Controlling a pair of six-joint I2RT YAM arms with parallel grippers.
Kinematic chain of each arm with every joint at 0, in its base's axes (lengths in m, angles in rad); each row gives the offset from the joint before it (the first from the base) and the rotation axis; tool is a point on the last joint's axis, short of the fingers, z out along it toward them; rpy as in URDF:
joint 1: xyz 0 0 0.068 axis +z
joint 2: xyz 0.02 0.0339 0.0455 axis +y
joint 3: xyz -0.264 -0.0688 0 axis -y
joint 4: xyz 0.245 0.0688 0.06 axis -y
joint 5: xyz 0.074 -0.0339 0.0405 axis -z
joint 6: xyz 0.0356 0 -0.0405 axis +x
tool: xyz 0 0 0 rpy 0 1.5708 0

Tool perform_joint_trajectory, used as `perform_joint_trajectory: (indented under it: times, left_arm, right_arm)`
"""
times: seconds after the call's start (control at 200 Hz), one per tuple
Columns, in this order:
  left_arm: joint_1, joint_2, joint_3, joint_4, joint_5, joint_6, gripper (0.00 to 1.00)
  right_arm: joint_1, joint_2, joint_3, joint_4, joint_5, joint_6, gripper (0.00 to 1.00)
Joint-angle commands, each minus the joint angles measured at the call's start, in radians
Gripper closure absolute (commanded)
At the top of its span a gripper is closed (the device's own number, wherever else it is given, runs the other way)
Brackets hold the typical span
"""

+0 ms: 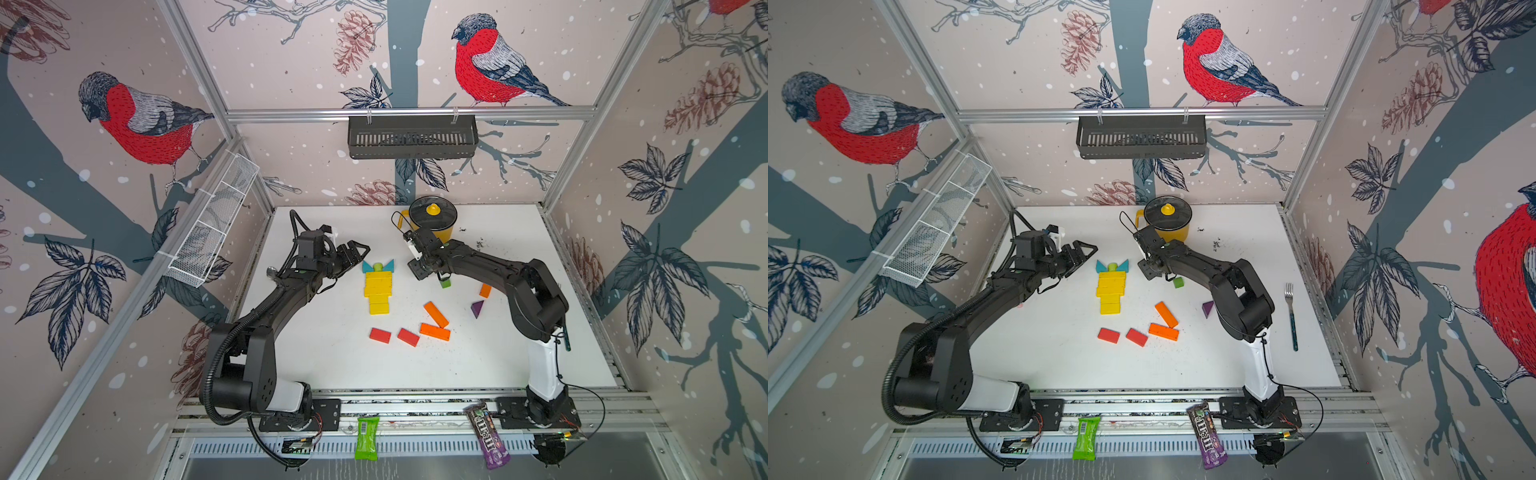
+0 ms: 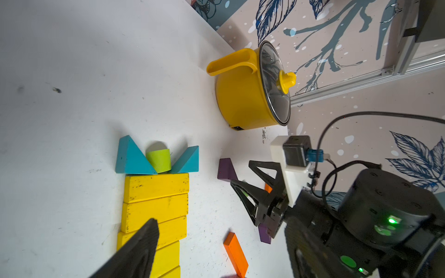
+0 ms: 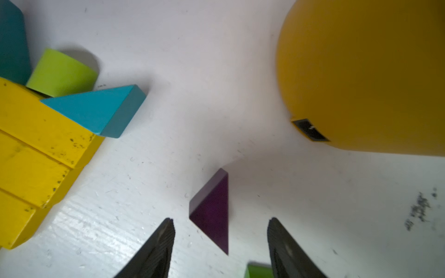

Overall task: Assemble a carrot with building blocks
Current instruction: Place the building block at the center of the board, then adjust the building block at the center of the board.

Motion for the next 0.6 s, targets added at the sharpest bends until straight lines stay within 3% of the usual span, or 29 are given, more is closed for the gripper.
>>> perform_joint_trajectory:
  times: [0.0,0.315,0.595]
  left_arm:
    - [-0.012,0.011,-0.003,0.089,0.071,-0.016,0.17]
    - [-0.142,0.063,0.033,0.059,0.107,0.025,0.17]
    - [-0.148,0.078,0.036,0.06,0.108,0.016,0.18]
  right_arm:
    - [-0.013,-0.078,-0.067,-0.016,0.067,0.092,0.36]
    - [-0.071,-0.212,-0.332,0.051,0.007,0.204,0.32]
    - [-0.106,-0.167,-0.37,0.082,-0.007,0.214,0.29]
